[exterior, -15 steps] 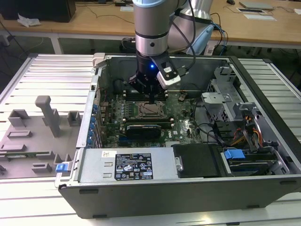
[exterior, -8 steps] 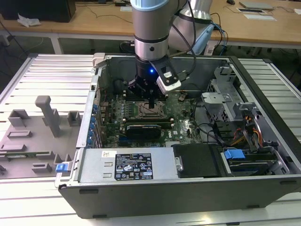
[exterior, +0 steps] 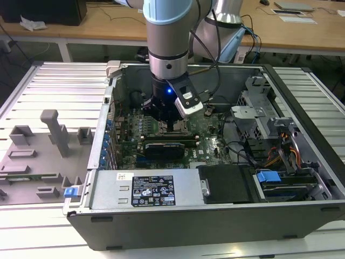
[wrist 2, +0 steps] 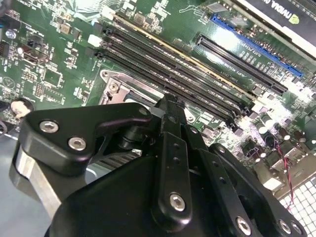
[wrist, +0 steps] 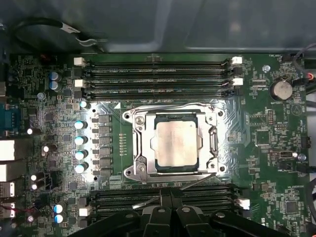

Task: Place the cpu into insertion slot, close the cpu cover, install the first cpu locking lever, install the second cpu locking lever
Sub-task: 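Install the second cpu locking lever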

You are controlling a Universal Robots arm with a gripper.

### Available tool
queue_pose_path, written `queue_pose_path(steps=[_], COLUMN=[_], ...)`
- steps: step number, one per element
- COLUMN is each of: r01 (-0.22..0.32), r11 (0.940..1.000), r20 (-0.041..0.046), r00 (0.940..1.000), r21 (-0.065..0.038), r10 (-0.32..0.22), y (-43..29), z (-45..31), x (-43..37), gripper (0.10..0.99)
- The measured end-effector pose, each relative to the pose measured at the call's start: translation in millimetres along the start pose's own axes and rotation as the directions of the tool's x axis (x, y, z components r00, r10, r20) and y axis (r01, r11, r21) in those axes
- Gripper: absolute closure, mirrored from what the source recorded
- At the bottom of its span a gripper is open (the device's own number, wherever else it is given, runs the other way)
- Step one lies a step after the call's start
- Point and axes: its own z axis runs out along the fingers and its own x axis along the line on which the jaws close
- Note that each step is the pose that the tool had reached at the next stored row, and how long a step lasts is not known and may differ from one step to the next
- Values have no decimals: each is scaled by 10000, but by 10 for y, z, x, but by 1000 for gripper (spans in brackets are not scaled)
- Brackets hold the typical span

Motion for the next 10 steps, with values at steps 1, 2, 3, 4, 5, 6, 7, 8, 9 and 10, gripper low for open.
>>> queue_pose_path(steps=[1, 2, 3, 4, 5, 6, 7, 8, 9, 10], r01=[1, 0, 0, -1, -1, -3, -1, -1, -1, -1], r11=[10000, 10000, 10000, 10000, 10000, 10000, 10000, 10000, 10000, 10000], r20=[-1, 1, 0, 0, 1, 3, 3, 1, 1, 0], r00=[10000, 10000, 10000, 10000, 10000, 10000, 10000, 10000, 10000, 10000], r21=[1, -2, -1, -2, -2, -5, -5, -1, -3, -1], r10=[-1, 0, 0, 1, 1, 3, 2, 1, 1, 1], y=[0, 0, 0, 0, 0, 0, 0, -1, -2, -4], z=[0, 2, 2, 2, 3, 7, 12, 22, 38, 45], x=[0, 0, 0, 1, 2, 5, 7, 20, 39, 54], gripper=[980, 980, 980, 980, 980, 980, 980, 980, 980, 980])
